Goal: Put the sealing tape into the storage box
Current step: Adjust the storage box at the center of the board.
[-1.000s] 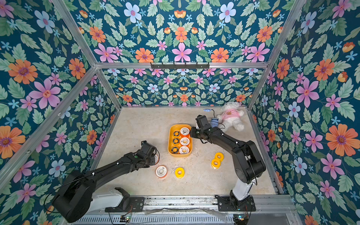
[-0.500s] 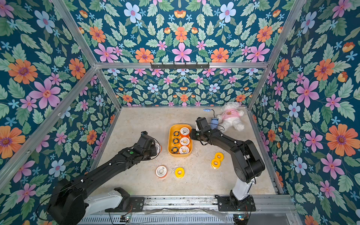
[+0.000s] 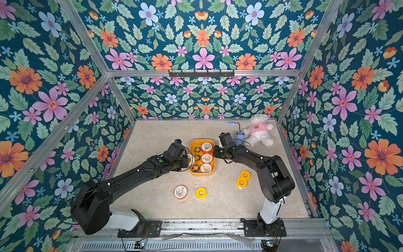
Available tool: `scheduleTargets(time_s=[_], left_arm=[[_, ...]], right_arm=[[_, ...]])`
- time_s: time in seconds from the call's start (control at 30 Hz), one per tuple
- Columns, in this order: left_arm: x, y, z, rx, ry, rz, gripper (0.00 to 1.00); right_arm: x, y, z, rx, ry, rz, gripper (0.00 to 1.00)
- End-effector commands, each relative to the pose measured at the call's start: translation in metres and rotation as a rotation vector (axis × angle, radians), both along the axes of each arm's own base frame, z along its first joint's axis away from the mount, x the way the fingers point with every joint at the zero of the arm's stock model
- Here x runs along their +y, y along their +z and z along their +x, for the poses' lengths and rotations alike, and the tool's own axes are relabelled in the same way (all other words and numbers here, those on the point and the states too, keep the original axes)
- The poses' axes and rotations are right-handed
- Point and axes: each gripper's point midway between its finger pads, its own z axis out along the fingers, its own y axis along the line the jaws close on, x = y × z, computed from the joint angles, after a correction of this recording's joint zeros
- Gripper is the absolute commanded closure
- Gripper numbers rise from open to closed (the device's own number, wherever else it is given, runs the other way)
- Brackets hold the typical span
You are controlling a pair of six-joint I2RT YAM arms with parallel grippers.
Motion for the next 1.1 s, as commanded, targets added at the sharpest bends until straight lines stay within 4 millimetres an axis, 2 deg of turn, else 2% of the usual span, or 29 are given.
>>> scheduleTargets(time_s=[0.0, 0.33, 0.83, 1.07], left_arm=[[-0.017, 0.002, 0.005, -0.005, -0.054, -0.024, 0.78], [-0.044, -0.014, 0.016, 0.025, -0.105, -0.044, 0.78], [-0.062, -0.044, 0.032, 0.078, -0.129, -0.008, 0.77], [-0.068, -0.048, 0.038, 0.081, -0.139, -0.001, 0.77]], right_arm=[[0.007, 0.003, 0.002, -0.006, 0.007, 0.037, 0.78], [0.012, 0.001, 0.0, 0.005, 0.024, 0.064, 0.8], [0.015, -0.001, 0.0, 0.012, 0.031, 0.081, 0.83], [0.017, -0.004, -0.001, 0.018, 0.04, 0.088, 0.83]])
